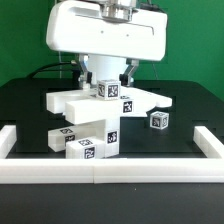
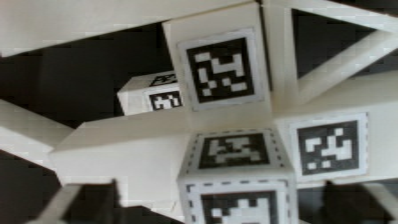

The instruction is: Assemble chair

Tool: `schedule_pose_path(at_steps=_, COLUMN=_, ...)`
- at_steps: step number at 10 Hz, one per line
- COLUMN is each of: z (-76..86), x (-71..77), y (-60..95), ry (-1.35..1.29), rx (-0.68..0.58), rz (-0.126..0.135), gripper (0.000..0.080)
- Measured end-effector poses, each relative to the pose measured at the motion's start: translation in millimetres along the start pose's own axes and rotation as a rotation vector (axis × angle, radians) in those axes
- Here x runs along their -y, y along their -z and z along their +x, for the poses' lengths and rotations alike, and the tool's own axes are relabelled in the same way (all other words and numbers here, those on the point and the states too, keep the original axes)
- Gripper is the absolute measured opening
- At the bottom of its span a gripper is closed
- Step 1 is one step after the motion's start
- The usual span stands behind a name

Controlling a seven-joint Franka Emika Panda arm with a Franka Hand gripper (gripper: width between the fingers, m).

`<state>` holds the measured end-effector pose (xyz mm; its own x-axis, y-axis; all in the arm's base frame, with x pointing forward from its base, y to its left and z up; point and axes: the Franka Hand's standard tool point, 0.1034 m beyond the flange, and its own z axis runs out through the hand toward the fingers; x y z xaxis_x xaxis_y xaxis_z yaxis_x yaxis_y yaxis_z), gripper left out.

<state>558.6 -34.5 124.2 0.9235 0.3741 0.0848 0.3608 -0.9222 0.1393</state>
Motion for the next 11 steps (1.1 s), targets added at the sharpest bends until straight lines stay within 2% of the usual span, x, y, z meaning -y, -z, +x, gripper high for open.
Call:
schedule_pose_path(at_steps=1, z=0.0, x=0.0, y=-0.1, ry=-0.016, rx=0.0, rz=0.0, gripper=0.033)
schedule_pose_path(at_steps=2, z=-0.1, x=-0.1, y=-0.1, ry=-0.034, rx=0.0, rz=0.0, gripper=0.033)
schedule_pose_path(at_steps=3, z=-0.1, x=-0.1, y=-0.1, ry=-0.047, rx=0.0, rz=0.0, gripper=0.0282)
schedule_pose_path(at_steps=11, z=0.9, x=0.2, y=0.3, ry=-0.609, rx=-0.001, rz=0.001, gripper=0.0284)
